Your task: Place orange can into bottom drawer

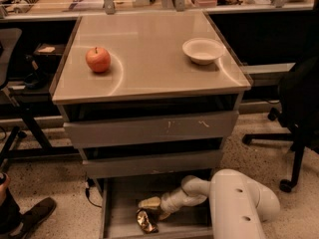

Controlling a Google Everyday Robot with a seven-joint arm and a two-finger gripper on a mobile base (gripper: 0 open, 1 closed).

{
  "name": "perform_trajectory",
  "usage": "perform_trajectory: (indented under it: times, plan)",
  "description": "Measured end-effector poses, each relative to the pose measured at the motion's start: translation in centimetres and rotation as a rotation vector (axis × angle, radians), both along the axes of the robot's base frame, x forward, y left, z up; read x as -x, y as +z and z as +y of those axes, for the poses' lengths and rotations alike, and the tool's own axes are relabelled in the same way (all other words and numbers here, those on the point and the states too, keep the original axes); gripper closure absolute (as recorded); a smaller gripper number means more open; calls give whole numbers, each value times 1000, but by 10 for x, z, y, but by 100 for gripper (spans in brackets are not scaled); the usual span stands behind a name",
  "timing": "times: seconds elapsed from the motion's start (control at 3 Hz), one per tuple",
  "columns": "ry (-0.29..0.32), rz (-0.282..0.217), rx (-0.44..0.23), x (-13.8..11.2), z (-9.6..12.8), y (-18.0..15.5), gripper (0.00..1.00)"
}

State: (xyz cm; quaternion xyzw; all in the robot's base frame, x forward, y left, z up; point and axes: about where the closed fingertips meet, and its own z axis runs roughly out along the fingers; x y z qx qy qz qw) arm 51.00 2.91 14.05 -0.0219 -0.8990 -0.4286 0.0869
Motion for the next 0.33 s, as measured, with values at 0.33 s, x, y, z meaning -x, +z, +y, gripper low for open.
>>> perform_trajectory:
  times: [0.33]
  plan:
    - [0,0,0,0,0,0,0]
